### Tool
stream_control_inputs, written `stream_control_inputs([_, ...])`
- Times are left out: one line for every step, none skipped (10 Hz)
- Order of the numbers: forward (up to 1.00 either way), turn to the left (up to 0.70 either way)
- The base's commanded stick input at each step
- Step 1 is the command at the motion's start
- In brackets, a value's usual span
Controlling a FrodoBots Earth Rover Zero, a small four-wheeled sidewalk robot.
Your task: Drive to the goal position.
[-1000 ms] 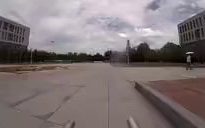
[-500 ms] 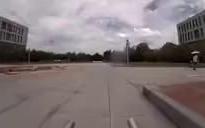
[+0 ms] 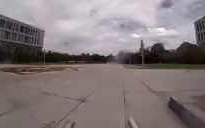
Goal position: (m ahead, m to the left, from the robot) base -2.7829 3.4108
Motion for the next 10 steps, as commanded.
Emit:
stream_control_inputs([1.0, 0.0])
stream_control_inputs([1.0, 0.0])
stream_control_inputs([1.0, 0.0])
stream_control_inputs([1.0, 0.0])
stream_control_inputs([1.0, 0.0])
stream_control_inputs([1.0, 0.0])
stream_control_inputs([1.0, 0.0])
stream_control_inputs([1.0, 0.0])
stream_control_inputs([1.0, 0.0])
stream_control_inputs([1.0, 0.0])
